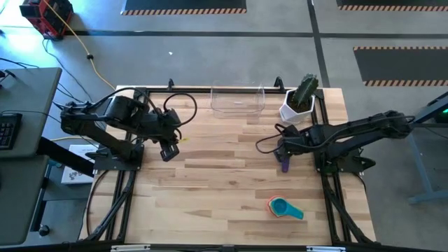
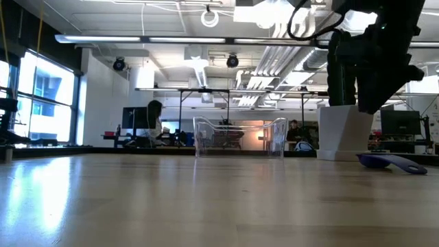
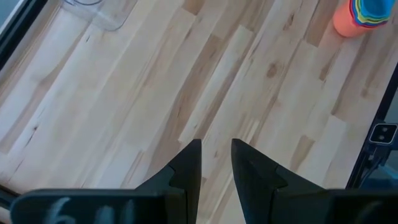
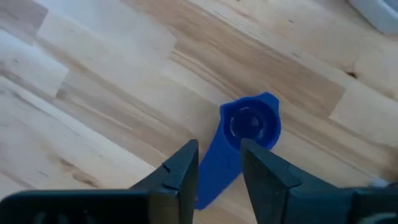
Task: Nest measuring cups in basket
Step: Stack the purple measuring cup on top of the light blue measuring cup
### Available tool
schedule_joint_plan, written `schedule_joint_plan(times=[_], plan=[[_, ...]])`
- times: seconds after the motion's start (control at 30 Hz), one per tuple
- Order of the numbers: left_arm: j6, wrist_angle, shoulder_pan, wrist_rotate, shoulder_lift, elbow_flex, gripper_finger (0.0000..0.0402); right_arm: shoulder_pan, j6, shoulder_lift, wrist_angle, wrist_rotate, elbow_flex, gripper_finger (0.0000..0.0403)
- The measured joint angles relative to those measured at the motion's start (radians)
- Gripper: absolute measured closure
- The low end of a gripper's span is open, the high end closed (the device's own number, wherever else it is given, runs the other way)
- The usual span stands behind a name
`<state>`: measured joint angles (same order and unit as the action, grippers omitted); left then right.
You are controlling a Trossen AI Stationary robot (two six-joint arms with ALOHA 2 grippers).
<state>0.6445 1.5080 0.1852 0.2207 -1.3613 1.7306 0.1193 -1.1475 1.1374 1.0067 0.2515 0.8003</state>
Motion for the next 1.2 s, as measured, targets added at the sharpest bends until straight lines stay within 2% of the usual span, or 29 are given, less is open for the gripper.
schedule_joint_plan(times=[0.23,0.6,0.97,1.2], plan=[[-0.001,-0.013,0.000,0.000,0.000,0.000,0.0323,-0.033,-0.015,0.047,-0.123,-0.035,-0.064,0.0260],[-0.006,-0.013,0.000,0.002,0.000,0.000,0.0323,-0.074,0.007,0.178,-0.153,-0.050,-0.078,0.0256],[-0.020,-0.013,0.000,0.003,0.000,0.000,0.0323,-0.087,0.031,0.296,-0.183,-0.053,-0.077,0.0290],[-0.020,-0.012,-0.001,0.003,0.000,0.000,0.0323,-0.087,0.049,0.339,-0.210,-0.054,-0.077,0.0297]])
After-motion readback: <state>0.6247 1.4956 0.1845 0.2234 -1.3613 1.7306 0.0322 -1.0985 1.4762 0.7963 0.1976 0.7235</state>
